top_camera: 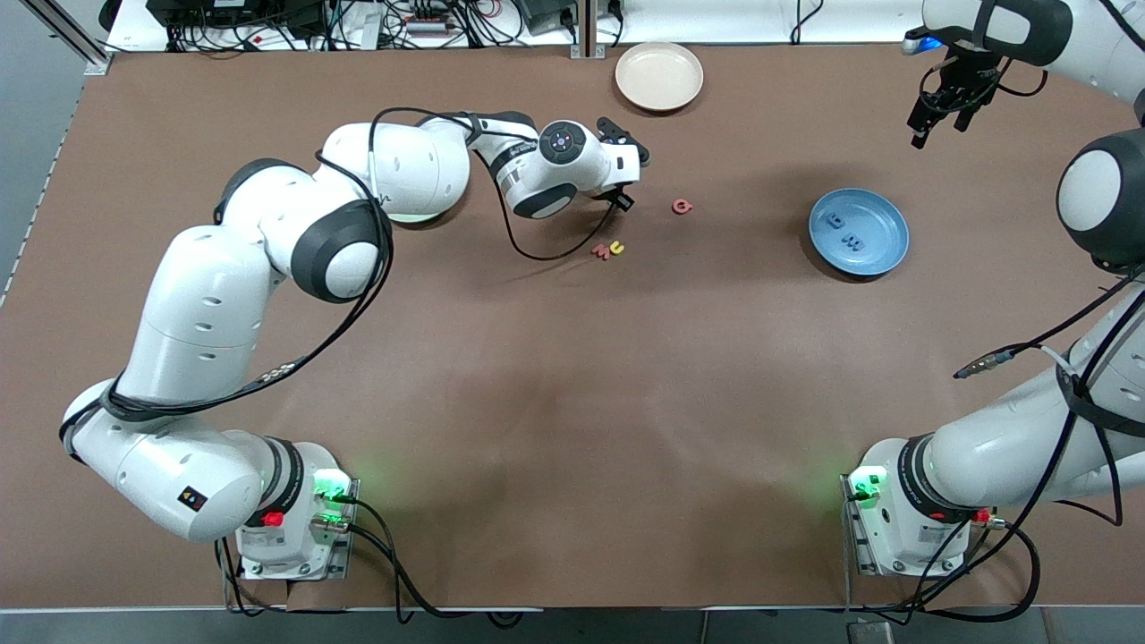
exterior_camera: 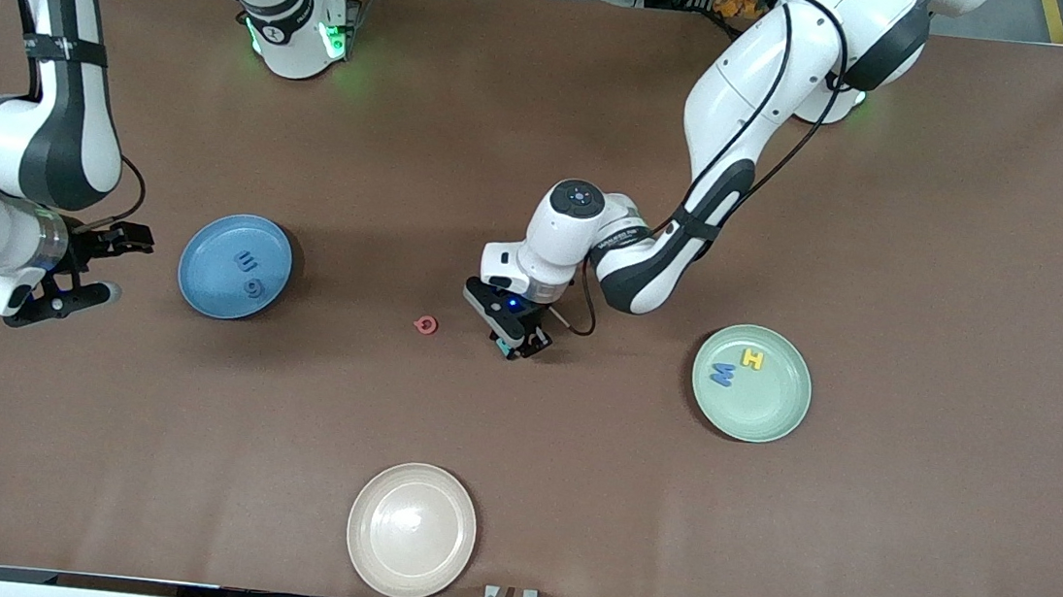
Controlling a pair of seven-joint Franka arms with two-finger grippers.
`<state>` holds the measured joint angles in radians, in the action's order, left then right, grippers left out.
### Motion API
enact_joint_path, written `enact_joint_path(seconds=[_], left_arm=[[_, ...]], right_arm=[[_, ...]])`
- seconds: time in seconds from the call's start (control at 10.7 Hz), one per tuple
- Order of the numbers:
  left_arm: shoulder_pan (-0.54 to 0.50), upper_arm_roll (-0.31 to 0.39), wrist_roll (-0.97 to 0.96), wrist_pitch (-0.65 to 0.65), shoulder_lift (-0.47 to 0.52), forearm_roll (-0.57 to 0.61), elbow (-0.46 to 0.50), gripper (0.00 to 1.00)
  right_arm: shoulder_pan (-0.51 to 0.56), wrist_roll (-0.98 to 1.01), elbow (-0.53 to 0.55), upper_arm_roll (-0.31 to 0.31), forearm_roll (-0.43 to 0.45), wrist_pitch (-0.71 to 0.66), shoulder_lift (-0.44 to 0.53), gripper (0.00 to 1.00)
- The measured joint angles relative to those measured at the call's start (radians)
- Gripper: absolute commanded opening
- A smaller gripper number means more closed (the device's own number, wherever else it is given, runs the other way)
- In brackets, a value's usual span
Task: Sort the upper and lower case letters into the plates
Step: 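Grasp the cyan R with the left gripper and lift it, then carry the R to the green plate and open the left gripper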
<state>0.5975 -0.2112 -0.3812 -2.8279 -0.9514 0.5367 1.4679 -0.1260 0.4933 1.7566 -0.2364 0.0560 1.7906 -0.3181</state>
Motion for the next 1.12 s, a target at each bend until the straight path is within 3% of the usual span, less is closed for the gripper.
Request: enact_joint_path(seconds=[0.47, 0.75, 0.93, 1.12], left_arm=[[-0.006, 0.008, 0.0, 0.018, 0.01, 0.0, -0.019, 0.0], [-0.021, 0.008, 0.0, 0.184, 0.068, 0.0, -0.029, 0.0], [-0.071, 0.009, 0.012, 0.279, 0.121, 0.0, -0.006, 0.0], [-0.184, -0.006, 0.092, 0.296, 0.2, 0.0, 0.102, 0.0]], right_arm=[[0.0, 0.001, 0.0, 0.0, -0.007, -0.001, 0.0, 1.0], [-0.005, 0.004, 0.0, 0.015, -0.032, -0.018, 0.0, 1.0], [-0.009, 0.005, -0.007, 0.048, -0.083, -0.045, 0.004, 1.0], [-0.017, -0.027, -0.016, 0.135, -0.096, -0.058, 0.03, 1.0]])
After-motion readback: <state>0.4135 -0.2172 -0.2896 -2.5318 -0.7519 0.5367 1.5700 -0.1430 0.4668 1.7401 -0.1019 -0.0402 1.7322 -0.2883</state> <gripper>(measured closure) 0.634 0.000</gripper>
